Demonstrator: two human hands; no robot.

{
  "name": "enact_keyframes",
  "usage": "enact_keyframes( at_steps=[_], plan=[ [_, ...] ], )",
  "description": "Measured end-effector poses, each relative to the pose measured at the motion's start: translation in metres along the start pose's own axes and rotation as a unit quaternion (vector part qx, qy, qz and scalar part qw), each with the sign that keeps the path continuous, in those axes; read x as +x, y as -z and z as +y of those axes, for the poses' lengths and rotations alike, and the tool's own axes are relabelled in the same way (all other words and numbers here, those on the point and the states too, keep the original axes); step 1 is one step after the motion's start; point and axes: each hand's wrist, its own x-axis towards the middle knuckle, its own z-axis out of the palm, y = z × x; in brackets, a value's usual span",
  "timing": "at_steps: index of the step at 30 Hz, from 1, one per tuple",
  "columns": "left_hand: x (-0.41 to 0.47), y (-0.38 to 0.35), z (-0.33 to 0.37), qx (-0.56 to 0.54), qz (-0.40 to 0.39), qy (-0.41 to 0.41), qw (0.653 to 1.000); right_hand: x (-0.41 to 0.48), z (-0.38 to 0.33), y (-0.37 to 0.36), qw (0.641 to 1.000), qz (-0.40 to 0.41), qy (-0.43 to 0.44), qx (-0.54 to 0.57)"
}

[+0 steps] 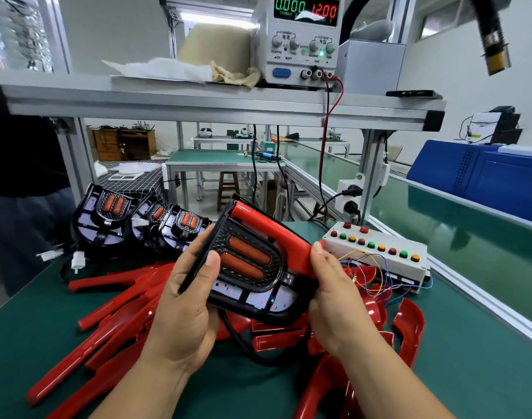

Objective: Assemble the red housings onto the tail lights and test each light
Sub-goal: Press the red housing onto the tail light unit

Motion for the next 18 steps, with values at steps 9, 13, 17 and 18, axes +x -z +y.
enact_keyframes(
  at_steps=[9, 13, 17, 18],
  plan=[
    [0.025, 0.027, 0.027, 0.134, -0.114, 0.082, 0.981, -0.006, -0.005, 0.003, 0.989, 0.011, 0.095, -0.114],
    [0.016, 0.023, 0.024, 0.155, -0.094, 0.079, 0.98, -0.012, -0.004, 0.001, 0.968, -0.012, 0.134, -0.212],
    [0.013, 0.014, 0.023, 0.192, -0.049, 0.085, 0.977, -0.013, -0.005, 0.003, 0.947, -0.048, 0.198, -0.247],
    [0.012, 0.013, 0.021, 0.193, -0.039, 0.086, 0.977, -0.014, -0.005, 0.003, 0.942, -0.052, 0.217, -0.25]
  ],
)
